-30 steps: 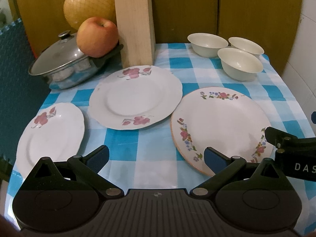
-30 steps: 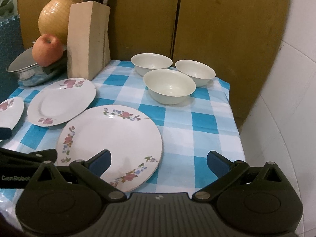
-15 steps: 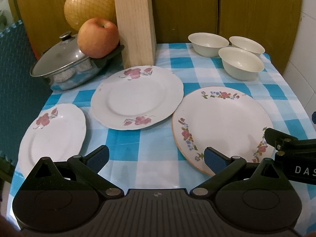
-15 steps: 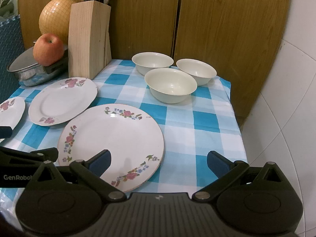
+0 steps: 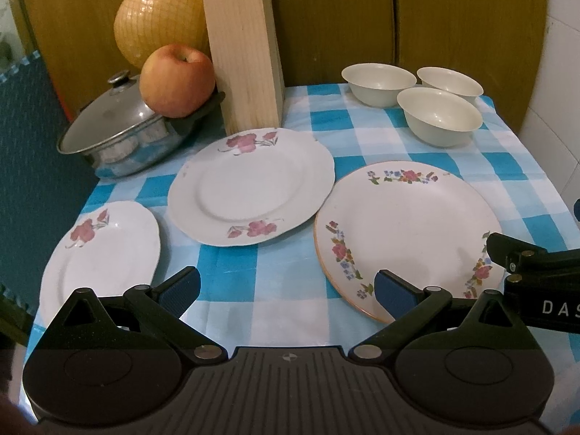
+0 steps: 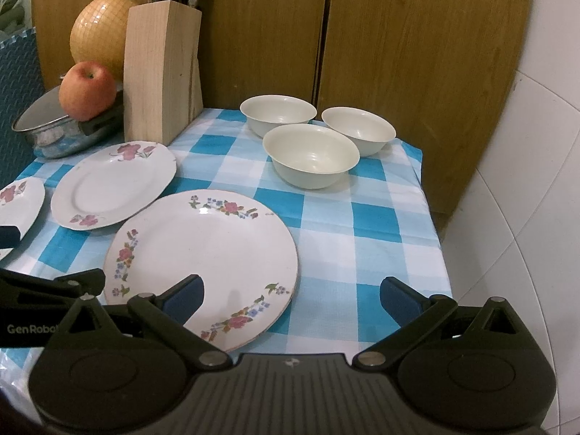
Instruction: Organize plates and bowls
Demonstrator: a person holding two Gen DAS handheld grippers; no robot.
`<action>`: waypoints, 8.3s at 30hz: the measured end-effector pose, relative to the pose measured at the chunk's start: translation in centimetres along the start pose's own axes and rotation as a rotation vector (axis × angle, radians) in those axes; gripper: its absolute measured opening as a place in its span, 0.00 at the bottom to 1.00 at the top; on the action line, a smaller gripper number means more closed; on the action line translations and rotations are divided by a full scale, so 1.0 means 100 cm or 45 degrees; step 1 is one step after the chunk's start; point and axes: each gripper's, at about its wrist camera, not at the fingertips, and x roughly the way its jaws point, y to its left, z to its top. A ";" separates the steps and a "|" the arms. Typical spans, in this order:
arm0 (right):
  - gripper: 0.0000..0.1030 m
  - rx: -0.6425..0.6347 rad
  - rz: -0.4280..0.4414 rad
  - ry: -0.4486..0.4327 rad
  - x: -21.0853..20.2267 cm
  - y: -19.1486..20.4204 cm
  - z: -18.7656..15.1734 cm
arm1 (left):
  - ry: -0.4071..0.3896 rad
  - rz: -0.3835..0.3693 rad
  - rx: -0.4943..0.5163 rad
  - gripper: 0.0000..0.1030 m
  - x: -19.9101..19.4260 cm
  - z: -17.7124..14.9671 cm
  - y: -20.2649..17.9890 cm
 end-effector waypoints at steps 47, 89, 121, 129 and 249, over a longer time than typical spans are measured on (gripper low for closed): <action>0.62 0.124 0.170 0.243 0.069 -0.026 0.032 | 0.062 -0.106 0.023 0.99 0.039 0.018 -0.007; 0.34 0.015 0.392 0.212 0.020 -0.003 0.023 | 0.142 -0.308 -0.133 0.77 -0.004 -0.017 0.060; 0.47 0.191 0.493 0.247 0.125 0.067 0.091 | 0.003 0.074 -0.062 0.92 0.087 0.058 0.106; 0.47 0.212 0.506 0.259 0.143 0.069 0.096 | 0.093 -0.020 -0.131 0.93 0.128 0.074 0.122; 0.28 0.272 0.506 0.137 -0.027 -0.025 -0.011 | -0.007 -0.201 0.105 0.85 -0.043 -0.035 0.019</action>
